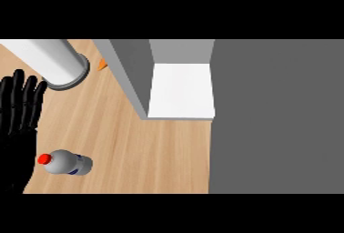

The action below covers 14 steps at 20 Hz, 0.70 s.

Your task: Pick up the bottled water, place it into the cabinet and close the cabinet

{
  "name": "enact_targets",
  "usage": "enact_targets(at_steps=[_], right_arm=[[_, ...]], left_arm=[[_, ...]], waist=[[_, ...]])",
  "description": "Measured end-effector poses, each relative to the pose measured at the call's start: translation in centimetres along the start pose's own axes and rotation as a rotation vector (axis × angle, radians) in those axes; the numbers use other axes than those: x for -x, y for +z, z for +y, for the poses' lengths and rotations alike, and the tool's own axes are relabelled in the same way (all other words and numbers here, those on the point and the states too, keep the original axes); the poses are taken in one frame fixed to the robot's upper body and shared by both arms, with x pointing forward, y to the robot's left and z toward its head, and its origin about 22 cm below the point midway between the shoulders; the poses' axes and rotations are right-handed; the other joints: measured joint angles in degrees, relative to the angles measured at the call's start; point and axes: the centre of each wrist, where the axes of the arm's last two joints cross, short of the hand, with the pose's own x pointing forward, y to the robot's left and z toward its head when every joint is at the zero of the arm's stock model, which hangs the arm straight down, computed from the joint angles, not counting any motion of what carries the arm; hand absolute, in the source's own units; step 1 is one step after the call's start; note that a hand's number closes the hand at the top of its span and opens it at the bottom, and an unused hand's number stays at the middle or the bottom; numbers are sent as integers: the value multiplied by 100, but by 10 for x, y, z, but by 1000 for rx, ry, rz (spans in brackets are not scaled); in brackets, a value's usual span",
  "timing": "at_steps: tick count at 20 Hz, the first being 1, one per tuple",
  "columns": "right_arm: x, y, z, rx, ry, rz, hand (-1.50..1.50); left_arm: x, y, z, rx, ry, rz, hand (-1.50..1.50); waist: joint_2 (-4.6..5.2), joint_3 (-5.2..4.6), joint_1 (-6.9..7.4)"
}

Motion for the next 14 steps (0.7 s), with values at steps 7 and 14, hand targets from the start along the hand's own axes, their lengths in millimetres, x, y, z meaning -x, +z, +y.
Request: enact_targets(at_steps=[7, 14], right_arm=[[-8, 31, -10, -20, 22, 111, -150], [-34, 66, -9, -87, -98, 208, -150]], left_arm=[[-25, 43, 26, -127, 16, 36, -150], [-40, 89, 38, -257, 159, 184, -150]], waist=[[51, -86, -10], [56, -102, -30]])
